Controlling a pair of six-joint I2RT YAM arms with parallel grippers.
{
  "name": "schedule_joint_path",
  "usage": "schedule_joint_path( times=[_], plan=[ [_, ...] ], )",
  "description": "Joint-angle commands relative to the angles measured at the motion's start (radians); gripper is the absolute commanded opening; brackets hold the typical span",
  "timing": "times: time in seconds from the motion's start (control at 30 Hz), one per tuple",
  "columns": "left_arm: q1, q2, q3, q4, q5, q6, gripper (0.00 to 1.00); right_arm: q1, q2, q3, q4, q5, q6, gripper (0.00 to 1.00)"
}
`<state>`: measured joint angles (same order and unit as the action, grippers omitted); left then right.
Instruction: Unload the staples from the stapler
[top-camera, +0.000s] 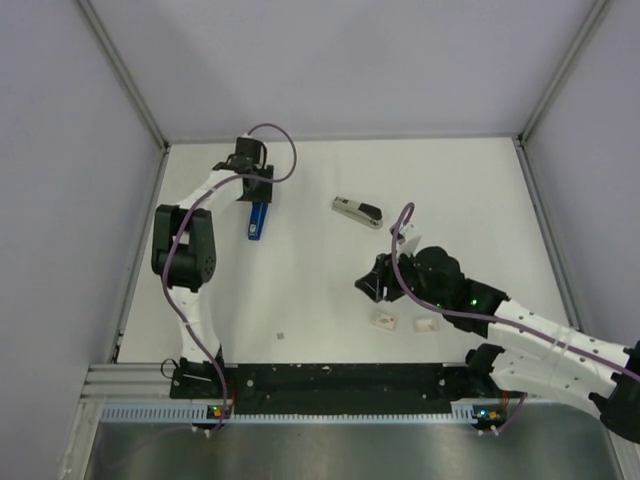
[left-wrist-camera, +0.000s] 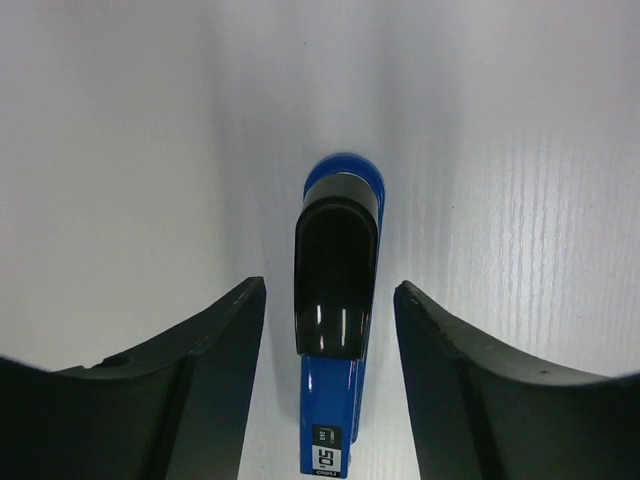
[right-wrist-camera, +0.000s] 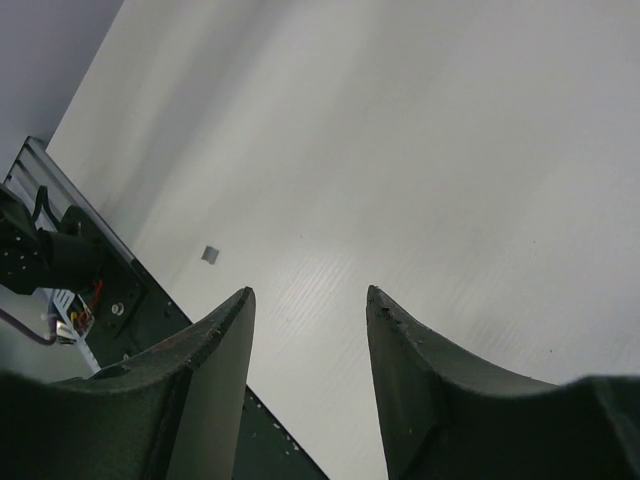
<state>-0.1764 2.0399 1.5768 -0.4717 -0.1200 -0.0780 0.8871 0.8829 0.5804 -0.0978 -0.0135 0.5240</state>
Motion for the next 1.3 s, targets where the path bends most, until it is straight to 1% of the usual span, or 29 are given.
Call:
schedule_joint_path(
  times=[0.0, 0.03, 0.07, 0.1, 0.13, 0.2, 0.3, 0.4, 0.53, 0.67, 0.83, 1.0, 1.1, 1.17, 1.27],
  plan=[
    [0.008, -0.093, 0.058, 0.024, 0.006, 0.009, 0.62, -0.004, -0.032, -0.001, 0.023, -0.002, -0.013, 0.49],
    [0.008, -0.113, 0.061, 0.024, 0.022, 0.007, 0.74, -0.002, -0.033, -0.001, 0.021, 0.000, -0.015, 0.50],
    [0.008, -0.130, 0.063, 0.025, 0.034, 0.010, 0.83, -0.004, -0.036, 0.001, 0.017, 0.001, -0.016, 0.50],
    [0.006, -0.153, 0.065, 0.025, 0.054, 0.009, 0.94, -0.002, -0.038, 0.004, 0.009, 0.003, -0.019, 0.50],
    [0.006, -0.173, 0.065, 0.028, 0.074, 0.007, 0.98, -0.004, -0.041, 0.010, -0.003, 0.006, -0.025, 0.50],
    [0.000, -0.214, 0.060, 0.042, 0.115, 0.015, 0.98, -0.002, -0.048, 0.019, -0.020, 0.009, -0.035, 0.50],
    [-0.023, -0.257, 0.061, 0.064, 0.221, 0.055, 0.98, -0.002, -0.070, 0.041, -0.054, 0.040, -0.047, 0.54],
    [-0.066, -0.256, 0.095, 0.050, 0.322, 0.125, 0.98, -0.002, -0.102, 0.068, -0.108, 0.059, -0.053, 0.57],
    [-0.121, -0.222, 0.143, 0.039, 0.531, 0.243, 0.98, -0.002, -0.163, 0.114, -0.204, 0.064, -0.067, 0.59],
    [-0.210, -0.198, 0.138, 0.060, 0.582, 0.427, 0.98, -0.002, -0.249, 0.154, -0.285, 0.050, -0.084, 0.62],
    [-0.274, -0.156, 0.118, 0.140, 0.651, 0.564, 0.98, -0.002, -0.364, 0.177, -0.344, -0.017, -0.087, 0.68],
    [-0.298, -0.087, 0.114, 0.257, 0.767, 0.625, 0.97, -0.004, -0.410, 0.194, -0.390, -0.081, -0.091, 0.70],
    [-0.316, -0.066, 0.074, 0.335, 0.801, 0.693, 0.98, -0.002, -0.420, 0.182, -0.399, -0.095, -0.082, 0.70],
    [-0.322, -0.038, 0.084, 0.344, 0.835, 0.718, 0.98, -0.002, -0.429, 0.170, -0.398, -0.100, -0.078, 0.71],
    [-0.325, 0.029, 0.162, 0.277, 0.873, 0.739, 0.98, -0.002, -0.437, 0.161, -0.396, -0.114, -0.079, 0.71]
  ],
)
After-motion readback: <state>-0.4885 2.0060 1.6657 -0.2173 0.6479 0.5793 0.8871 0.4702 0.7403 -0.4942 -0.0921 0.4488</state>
